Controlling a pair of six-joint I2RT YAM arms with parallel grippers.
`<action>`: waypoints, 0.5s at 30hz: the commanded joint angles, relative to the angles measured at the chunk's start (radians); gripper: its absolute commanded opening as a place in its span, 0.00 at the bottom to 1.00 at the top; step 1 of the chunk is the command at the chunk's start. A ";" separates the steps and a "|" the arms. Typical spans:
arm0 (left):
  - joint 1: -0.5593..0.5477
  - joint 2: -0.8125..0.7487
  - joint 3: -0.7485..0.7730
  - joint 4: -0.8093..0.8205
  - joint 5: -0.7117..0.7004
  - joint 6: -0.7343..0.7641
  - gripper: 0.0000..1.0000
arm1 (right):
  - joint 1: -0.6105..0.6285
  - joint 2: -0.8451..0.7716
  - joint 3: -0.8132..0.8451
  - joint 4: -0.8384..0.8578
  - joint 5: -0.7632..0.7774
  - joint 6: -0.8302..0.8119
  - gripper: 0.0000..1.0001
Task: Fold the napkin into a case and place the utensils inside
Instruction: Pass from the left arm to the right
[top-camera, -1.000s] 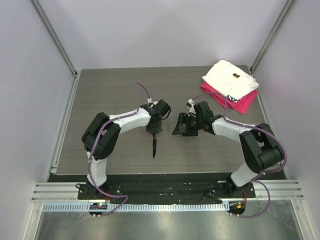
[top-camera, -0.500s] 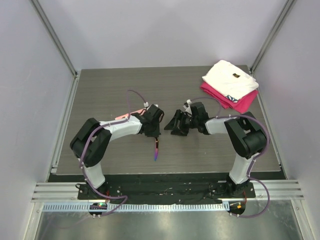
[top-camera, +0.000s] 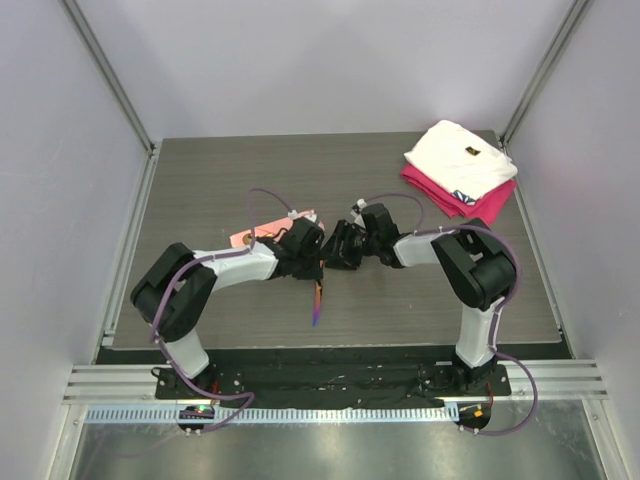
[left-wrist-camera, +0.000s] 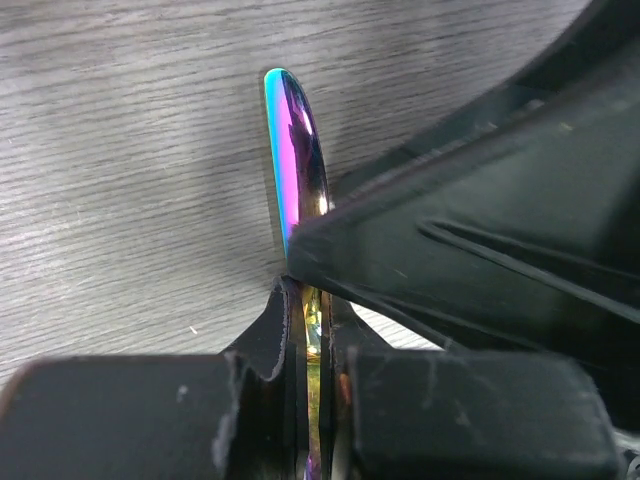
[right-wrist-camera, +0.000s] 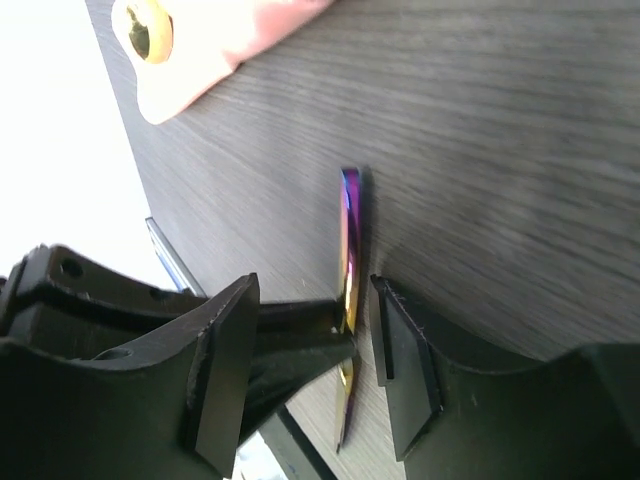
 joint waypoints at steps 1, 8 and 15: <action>-0.010 -0.040 -0.023 0.044 0.022 -0.007 0.00 | 0.018 0.038 0.041 -0.052 0.078 -0.008 0.55; -0.010 -0.070 -0.046 0.056 0.019 0.002 0.00 | 0.029 0.056 0.031 -0.040 0.096 0.018 0.48; -0.010 -0.084 -0.056 0.062 0.016 0.001 0.00 | 0.058 0.056 0.043 -0.085 0.131 -0.015 0.36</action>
